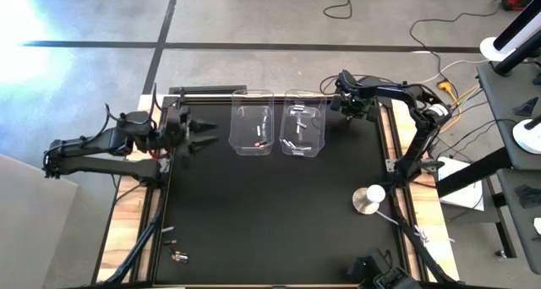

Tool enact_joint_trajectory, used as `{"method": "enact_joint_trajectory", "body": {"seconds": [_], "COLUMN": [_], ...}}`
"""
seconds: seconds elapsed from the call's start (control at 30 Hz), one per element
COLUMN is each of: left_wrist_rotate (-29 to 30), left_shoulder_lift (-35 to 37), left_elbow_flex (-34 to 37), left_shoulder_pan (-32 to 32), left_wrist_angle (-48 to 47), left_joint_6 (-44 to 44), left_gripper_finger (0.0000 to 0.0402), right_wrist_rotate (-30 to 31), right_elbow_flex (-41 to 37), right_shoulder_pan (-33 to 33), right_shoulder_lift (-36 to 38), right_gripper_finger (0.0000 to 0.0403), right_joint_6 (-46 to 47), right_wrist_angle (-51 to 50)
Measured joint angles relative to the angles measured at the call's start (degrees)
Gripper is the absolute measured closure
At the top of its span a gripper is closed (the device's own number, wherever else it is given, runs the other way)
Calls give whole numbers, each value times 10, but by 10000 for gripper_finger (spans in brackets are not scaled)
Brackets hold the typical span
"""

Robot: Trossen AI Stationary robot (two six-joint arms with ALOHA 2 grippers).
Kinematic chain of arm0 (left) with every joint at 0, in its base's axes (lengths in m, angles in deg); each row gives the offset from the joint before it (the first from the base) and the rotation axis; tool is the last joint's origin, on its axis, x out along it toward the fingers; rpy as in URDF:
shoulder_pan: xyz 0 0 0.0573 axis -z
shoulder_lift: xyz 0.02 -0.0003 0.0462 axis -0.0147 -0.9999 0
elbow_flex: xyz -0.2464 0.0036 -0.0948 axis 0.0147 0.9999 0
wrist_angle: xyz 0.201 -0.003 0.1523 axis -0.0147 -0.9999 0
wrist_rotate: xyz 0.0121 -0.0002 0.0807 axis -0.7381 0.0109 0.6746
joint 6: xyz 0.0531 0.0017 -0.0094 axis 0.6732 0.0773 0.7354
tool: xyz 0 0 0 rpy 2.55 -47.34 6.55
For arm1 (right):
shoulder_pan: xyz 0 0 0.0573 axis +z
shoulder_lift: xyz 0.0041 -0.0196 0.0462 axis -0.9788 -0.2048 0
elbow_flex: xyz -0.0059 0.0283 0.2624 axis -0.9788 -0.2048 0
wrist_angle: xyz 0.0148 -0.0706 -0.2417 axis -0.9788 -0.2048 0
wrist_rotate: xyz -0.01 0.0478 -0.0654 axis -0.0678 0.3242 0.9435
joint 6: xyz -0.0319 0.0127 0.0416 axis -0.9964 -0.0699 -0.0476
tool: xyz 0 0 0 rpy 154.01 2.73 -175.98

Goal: Sort batteries
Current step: Put the black battery into the left transparent bin

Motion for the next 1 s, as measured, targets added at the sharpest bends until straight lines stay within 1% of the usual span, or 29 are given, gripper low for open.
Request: {"method": "enact_joint_trajectory", "body": {"seconds": [0.07, 0.23, 0.63, 0.9, 1.0], "left_wrist_rotate": [16, 21, 21, 21, 21], "left_shoulder_lift": [-1, -5, -9, -7, -5], "left_elbow_flex": [0, 0, 0, 0, 0], "left_shoulder_pan": [-5, -12, -15, -15, -15], "left_wrist_angle": [0, 1, 0, -1, -2], "left_joint_6": [3, 15, 25, 26, 26], "left_gripper_finger": [189, 189, 189, 189, 189], "right_wrist_rotate": [0, -6, -24, -27, -31], "right_elbow_flex": [0, 1, -3, -2, -2], "right_shoulder_pan": [0, 5, 17, 30, 30], "right_shoulder_lift": [-4, -20, -16, -16, -14], "right_gripper_finger": [337, 336, 300, 316, 311], "right_joint_6": [1, 8, 17, 23, 23], "right_wrist_angle": [2, 4, 0, -3, -7]}}
